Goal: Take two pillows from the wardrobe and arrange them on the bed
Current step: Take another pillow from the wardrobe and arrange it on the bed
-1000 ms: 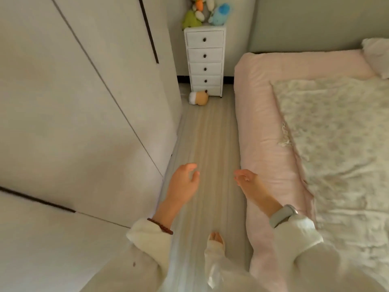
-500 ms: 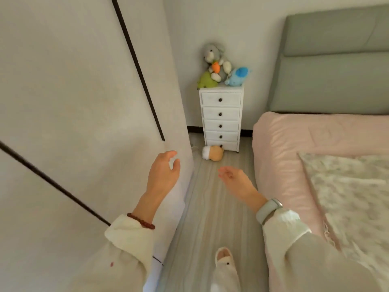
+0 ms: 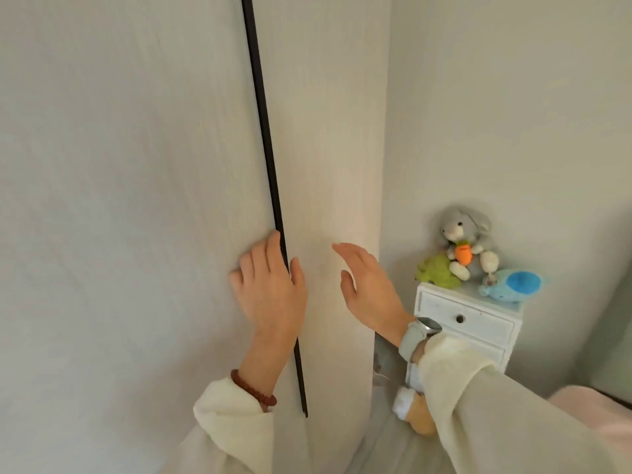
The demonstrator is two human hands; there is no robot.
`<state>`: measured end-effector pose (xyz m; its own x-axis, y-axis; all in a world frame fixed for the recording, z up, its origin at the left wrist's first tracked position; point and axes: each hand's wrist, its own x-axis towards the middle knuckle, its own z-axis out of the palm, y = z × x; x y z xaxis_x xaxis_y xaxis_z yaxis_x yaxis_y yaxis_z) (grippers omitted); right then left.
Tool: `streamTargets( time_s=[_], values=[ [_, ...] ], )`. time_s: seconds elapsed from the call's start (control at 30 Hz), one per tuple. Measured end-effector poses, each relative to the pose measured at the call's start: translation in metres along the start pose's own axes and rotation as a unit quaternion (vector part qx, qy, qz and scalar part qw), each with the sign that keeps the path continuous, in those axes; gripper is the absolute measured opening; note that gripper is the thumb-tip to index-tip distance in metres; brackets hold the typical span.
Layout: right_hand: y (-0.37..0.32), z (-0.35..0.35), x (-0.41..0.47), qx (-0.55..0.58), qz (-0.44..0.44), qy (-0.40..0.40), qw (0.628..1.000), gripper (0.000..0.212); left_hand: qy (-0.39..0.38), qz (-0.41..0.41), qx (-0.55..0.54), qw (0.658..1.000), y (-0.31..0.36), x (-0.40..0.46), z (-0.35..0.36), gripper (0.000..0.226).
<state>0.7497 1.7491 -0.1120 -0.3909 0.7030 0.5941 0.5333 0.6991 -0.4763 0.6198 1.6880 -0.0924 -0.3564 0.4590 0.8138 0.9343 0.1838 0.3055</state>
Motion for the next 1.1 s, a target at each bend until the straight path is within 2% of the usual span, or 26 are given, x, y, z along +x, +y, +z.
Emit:
streamTargets(
  time_s=[0.1, 0.2, 0.33, 0.43, 0.53, 0.67, 0.77, 0.9, 1.0, 1.1],
  values=[
    [0.013, 0.02, 0.04, -0.07, -0.129, -0.045, 0.988, 0.062, 0.05, -0.02, 0.062, 0.997, 0.001, 0.001, 0.016, 0.041],
    [0.027, 0.041, 0.072, -0.141, -0.241, -0.078, 0.957, 0.075, 0.083, -0.054, 0.11, 0.989, 0.006, 0.006, 0.027, 0.033],
    [0.044, 0.055, 0.088, -0.129, -0.297, -0.082, 0.943, 0.083, 0.094, -0.122, 0.15, 0.977, 0.019, 0.013, 0.029, 0.025],
    [0.055, 0.054, 0.095, -0.082, -0.339, -0.098, 0.932, 0.081, 0.089, -0.158, 0.146, 0.973, 0.032, 0.015, 0.023, 0.02],
    [0.061, 0.043, 0.1, -0.027, -0.362, -0.141, 0.921, 0.066, 0.101, -0.169, 0.139, 0.97, 0.05, 0.004, 0.015, 0.014],
    [0.064, 0.021, 0.068, 0.175, -0.312, -0.202, 0.912, 0.049, 0.134, -0.171, 0.098, 0.971, 0.079, -0.026, -0.004, 0.012],
    [0.064, 0.007, 0.019, 0.28, -0.335, -0.257, 0.863, 0.044, 0.156, -0.169, 0.079, 0.97, 0.098, -0.055, -0.025, 0.014],
    [0.052, -0.012, -0.046, 0.368, -0.397, -0.271, 0.796, 0.043, 0.179, -0.155, 0.086, 0.968, 0.122, -0.095, -0.069, 0.015],
    [0.039, -0.025, -0.088, 0.396, -0.487, -0.274, 0.729, 0.044, 0.214, -0.158, 0.102, 0.958, 0.137, -0.13, -0.107, 0.017],
    [0.02, -0.031, -0.12, 0.412, -0.543, -0.285, 0.674, 0.045, 0.276, -0.201, 0.114, 0.933, 0.15, -0.167, -0.143, 0.016]
  ],
)
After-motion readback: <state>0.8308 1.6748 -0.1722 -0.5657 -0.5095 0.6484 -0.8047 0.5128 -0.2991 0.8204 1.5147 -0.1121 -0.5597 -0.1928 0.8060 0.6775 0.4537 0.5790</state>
